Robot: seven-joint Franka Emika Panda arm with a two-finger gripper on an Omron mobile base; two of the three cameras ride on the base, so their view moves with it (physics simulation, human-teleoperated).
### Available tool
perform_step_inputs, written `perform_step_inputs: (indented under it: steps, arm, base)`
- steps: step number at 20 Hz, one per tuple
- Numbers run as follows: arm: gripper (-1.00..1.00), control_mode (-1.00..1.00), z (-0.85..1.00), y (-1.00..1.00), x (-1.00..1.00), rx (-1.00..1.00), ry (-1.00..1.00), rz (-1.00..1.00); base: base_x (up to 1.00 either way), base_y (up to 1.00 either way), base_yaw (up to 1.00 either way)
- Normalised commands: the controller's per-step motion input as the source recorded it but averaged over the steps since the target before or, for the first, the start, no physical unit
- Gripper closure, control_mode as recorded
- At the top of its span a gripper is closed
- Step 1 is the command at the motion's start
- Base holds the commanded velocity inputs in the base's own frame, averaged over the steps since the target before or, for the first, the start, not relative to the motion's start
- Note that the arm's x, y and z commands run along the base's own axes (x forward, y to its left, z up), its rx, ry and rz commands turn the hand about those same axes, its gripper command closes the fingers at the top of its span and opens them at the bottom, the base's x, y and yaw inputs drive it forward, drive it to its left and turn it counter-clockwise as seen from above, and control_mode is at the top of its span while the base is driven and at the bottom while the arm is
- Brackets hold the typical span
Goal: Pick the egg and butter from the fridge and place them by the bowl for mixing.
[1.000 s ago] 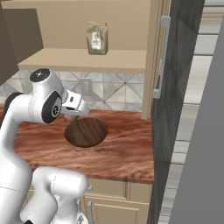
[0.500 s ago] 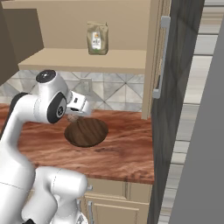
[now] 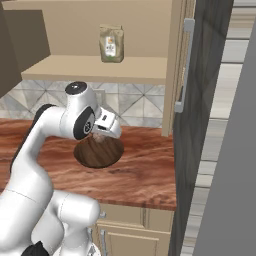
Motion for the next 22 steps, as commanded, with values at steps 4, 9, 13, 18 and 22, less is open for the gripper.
perform_step_inputs:
  steps: [4, 9, 13, 18, 22]
  arm:
    - [1.00, -1.00, -0.39, -0.40, -0.01, 0.00, -0.05, -0.11]
    - [1.00, -1.00, -0.34, -0.41, 0.07, 0.00, 0.00, -0.07]
    - [1.00, -1.00, -0.42, -0.24, 0.10, 0.00, 0.00, -0.05]
    - [1.00, -1.00, -0.38, -0.06, 0.37, -0.01, 0.00, -0.04]
    - [1.00, -1.00, -0.38, 0.00, 0.44, 0.00, -0.02, 0.00]
  base:
    - [0.00, 0.00, 0.00]
    - [0.00, 0.00, 0.00]
    - [0.00, 0.00, 0.00]
    - [0.00, 0.00, 0.00]
    - [0.00, 0.00, 0.00]
